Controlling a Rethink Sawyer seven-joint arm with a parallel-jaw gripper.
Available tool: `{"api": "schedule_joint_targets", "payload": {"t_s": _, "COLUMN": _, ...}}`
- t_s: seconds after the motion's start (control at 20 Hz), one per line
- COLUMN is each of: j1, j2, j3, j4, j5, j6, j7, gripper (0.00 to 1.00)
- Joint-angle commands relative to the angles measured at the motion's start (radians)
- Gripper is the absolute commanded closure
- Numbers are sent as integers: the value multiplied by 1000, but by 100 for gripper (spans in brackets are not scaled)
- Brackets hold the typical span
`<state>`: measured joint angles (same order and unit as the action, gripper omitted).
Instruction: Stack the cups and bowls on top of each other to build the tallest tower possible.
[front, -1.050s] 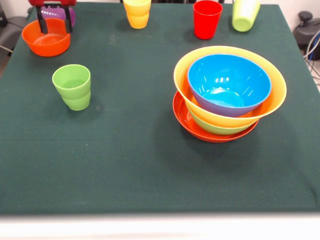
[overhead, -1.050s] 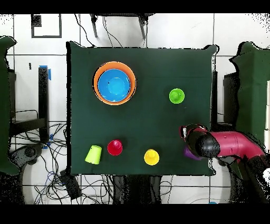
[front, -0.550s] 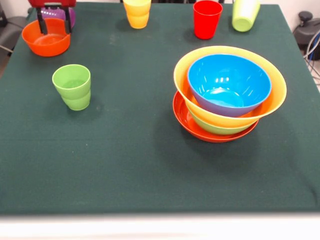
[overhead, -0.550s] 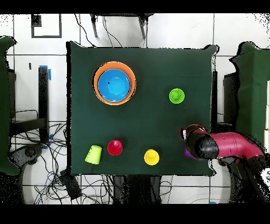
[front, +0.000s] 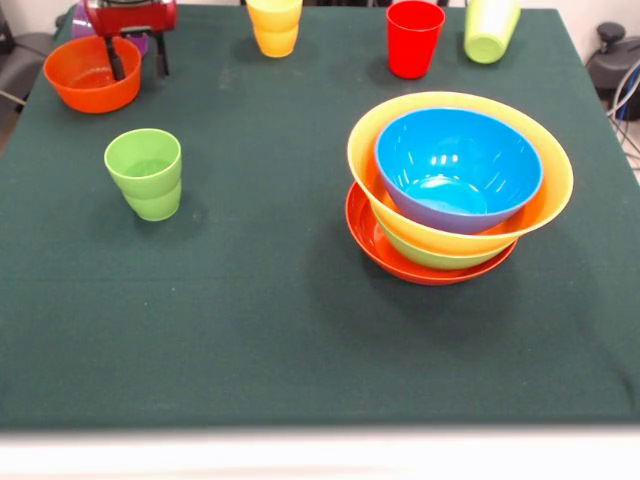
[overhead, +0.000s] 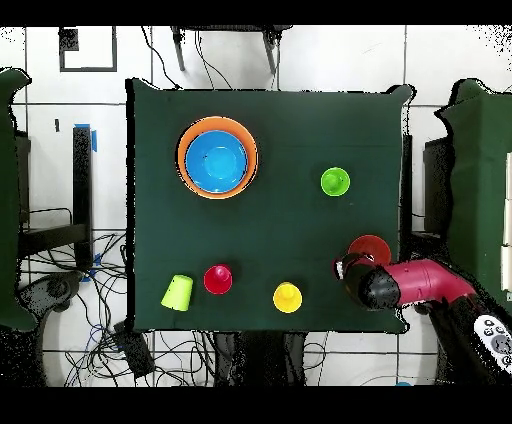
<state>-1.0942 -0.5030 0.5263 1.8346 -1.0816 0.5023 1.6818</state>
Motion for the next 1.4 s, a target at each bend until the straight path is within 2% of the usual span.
{"api": "schedule_joint_targets", "payload": {"t_s": 0.05, "j1": 30, "j2": 79, "j3": -57, "j4": -38, "j5": -130, "j6": -13, "j7": -160, "gripper": 0}}
{"api": "schedule_joint_targets", "payload": {"t_s": 0.2, "j1": 66, "j2": 76, "j3": -91, "j4": -50, "j5": -188, "j6": -27, "j7": -123, "gripper": 0}}
{"api": "schedule_joint_targets", "payload": {"t_s": 0.25, "j1": 79, "j2": 75, "j3": -104, "j4": -53, "j5": -211, "j6": -31, "j7": -111, "gripper": 100}}
{"api": "schedule_joint_targets", "payload": {"t_s": 0.65, "j1": 127, "j2": 58, "j3": -127, "j4": -42, "j5": -221, "j6": -37, "j7": -70, "gripper": 100}}
{"api": "schedule_joint_targets", "payload": {"t_s": 0.8, "j1": 164, "j2": -9, "j3": -103, "j4": 4, "j5": -162, "j6": -23, "j7": -60, "gripper": 100}}
{"api": "schedule_joint_targets", "payload": {"t_s": 1.0, "j1": 213, "j2": -165, "j3": -26, "j4": 123, "j5": 2, "j6": 41, "j7": -65, "gripper": 100}}
{"api": "schedule_joint_targets", "payload": {"t_s": 1.15, "j1": 316, "j2": -265, "j3": -24, "j4": 160, "j5": 99, "j6": 103, "j7": 0, "gripper": 100}}
{"api": "schedule_joint_targets", "payload": {"t_s": 1.25, "j1": 387, "j2": -317, "j3": -48, "j4": 169, "j5": 133, "j6": 123, "j7": 46, "gripper": 100}}
{"api": "schedule_joint_targets", "payload": {"t_s": 1.4, "j1": 498, "j2": -347, "j3": -98, "j4": 150, "j5": 166, "j6": 142, "j7": 136, "gripper": 100}}
